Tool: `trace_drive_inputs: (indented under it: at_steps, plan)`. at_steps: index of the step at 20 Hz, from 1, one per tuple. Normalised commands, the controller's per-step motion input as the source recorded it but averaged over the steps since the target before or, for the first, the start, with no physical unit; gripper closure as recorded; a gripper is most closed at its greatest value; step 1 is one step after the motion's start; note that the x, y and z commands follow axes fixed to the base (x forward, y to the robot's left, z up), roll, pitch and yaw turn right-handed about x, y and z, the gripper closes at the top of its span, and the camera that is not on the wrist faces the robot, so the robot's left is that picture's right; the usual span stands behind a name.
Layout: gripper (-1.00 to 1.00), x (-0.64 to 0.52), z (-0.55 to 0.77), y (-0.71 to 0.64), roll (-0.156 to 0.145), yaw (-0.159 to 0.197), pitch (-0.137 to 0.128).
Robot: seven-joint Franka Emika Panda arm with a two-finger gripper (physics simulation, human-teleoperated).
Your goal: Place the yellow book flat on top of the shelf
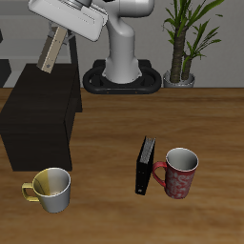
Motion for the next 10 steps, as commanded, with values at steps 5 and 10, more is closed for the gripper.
trace_drive_inputs:
  at_steps: [5,10]
  plan:
    - [1.0,0.12,-0.04,-0.55,-0.109,0.022,-0.023]
    - [1.0,0.16,-0.23,-0.29,-0.056,0.025,0.002]
